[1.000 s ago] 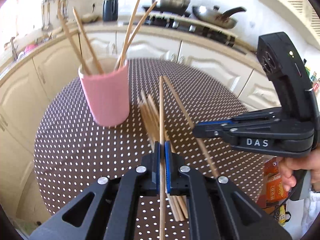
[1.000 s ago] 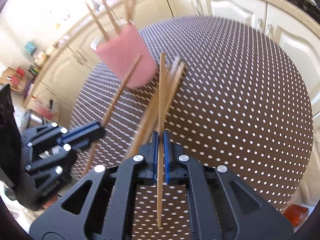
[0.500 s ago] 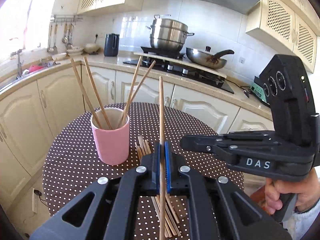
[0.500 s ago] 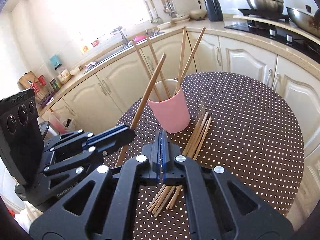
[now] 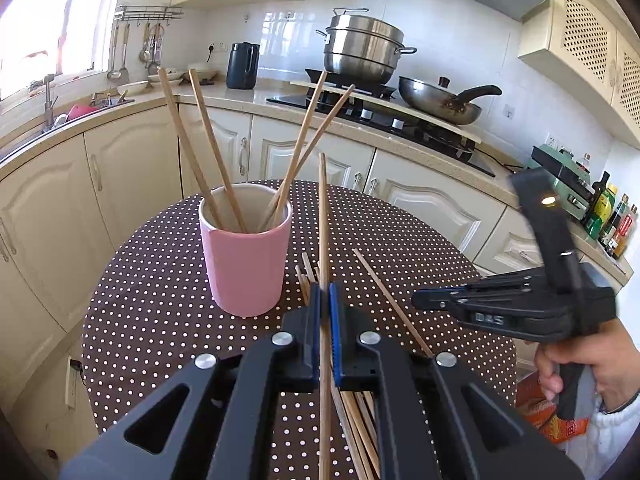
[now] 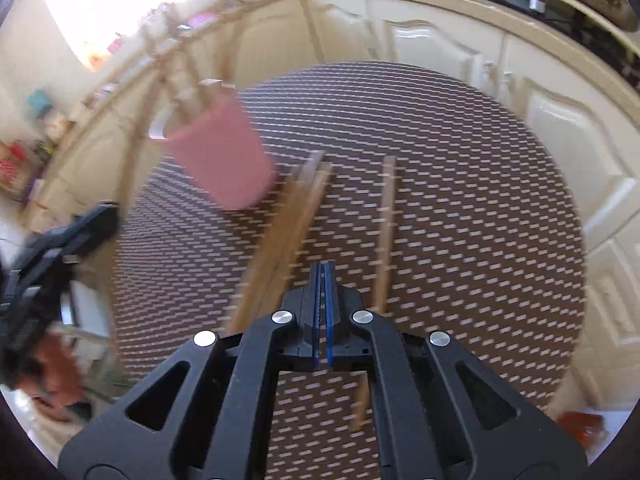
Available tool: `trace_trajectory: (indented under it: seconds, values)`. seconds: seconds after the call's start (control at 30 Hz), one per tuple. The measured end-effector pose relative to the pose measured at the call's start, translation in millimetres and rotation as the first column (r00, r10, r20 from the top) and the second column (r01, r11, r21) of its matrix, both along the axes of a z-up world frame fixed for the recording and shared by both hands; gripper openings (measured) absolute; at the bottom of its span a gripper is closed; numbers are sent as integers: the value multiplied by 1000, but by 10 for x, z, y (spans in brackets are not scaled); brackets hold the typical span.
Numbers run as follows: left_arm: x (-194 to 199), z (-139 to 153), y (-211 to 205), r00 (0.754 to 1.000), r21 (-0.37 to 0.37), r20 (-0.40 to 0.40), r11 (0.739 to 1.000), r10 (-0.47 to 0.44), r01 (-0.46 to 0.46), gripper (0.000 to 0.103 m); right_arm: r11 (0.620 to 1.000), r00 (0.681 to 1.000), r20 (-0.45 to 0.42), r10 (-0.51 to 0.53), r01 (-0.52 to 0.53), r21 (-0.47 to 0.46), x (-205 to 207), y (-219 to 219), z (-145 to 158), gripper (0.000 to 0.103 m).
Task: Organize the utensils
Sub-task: 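Lift the left tool's chopstick over the pink cup while the right tool carries its chopstick there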
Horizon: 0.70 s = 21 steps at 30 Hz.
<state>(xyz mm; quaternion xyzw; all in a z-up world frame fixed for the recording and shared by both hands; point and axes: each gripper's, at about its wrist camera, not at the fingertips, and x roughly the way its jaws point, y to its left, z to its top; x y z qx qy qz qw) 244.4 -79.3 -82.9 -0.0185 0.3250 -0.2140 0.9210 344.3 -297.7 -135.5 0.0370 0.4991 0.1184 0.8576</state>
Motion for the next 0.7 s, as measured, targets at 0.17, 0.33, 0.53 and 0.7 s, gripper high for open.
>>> trace_trajectory:
  seconds: [0.17, 0.33, 0.53, 0.7]
  values:
    - [59, 19, 20, 1000, -4, 21, 1000, -1, 1, 5, 994, 998, -65, -16, 9, -107, 262, 79, -185, 58]
    - [87, 10, 99, 999, -14, 42, 1000, -6, 7, 5, 990, 994, -105, -5, -11, -144, 439, 265, -329, 31]
    - [177, 4, 213, 999, -48, 53, 999, 5, -2, 5, 984, 994, -101, 29, -46, -173, 569, 421, -425, 7]
    - [186, 51, 327, 997, -93, 83, 996, 3, 5, 5, 997, 997, -68, 29, -34, -74, 576, 320, -394, 6]
